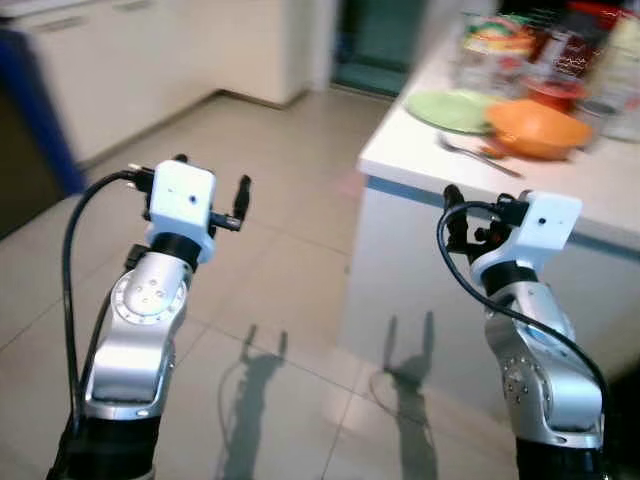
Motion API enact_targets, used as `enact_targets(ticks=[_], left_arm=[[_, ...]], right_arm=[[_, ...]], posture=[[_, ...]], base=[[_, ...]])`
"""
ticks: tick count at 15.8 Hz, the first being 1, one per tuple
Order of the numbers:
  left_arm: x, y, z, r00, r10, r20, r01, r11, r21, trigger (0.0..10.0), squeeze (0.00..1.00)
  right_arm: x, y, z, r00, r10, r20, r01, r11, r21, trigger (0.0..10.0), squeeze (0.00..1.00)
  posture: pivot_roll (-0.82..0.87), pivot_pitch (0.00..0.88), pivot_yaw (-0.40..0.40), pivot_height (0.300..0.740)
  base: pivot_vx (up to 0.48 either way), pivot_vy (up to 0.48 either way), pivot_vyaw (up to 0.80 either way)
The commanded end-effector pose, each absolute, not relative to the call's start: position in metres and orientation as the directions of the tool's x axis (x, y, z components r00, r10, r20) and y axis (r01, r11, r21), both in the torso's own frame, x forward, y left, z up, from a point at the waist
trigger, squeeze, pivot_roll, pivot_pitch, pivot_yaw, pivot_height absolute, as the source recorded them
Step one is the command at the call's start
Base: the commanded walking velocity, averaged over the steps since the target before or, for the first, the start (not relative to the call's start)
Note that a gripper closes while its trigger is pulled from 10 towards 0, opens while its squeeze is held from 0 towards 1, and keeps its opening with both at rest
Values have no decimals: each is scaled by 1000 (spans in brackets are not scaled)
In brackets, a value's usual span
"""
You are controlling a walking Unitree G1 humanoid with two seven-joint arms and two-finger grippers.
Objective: Setting the table
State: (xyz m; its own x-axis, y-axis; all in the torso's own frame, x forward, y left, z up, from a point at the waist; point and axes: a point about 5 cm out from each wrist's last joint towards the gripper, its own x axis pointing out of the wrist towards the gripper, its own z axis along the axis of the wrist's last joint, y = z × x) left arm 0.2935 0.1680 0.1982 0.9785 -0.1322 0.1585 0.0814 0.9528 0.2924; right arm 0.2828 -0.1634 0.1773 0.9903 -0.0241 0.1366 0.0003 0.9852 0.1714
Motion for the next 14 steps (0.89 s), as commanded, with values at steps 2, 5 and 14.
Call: enact_targets(ticks=[2,5,14], left_arm=[[293,156,197,973,-174,152,125,949,289,10000,0],[293,156,197,972,-178,151,129,948,290,10000,0],[293,157,200,970,-182,159,129,946,296,10000,0]], right_arm=[[281,-173,175,992,-55,115,35,985,169,10000,0],[281,-173,175,992,-54,112,34,985,169,10000,0],[281,-169,174,993,-42,112,22,985,172,10000,0]], posture=[[-9,0,-10,740],[-9,0,-10,740],[3,0,-16,740]], base=[[0,442,-800],[0,444,-800],[0,444,-800]])
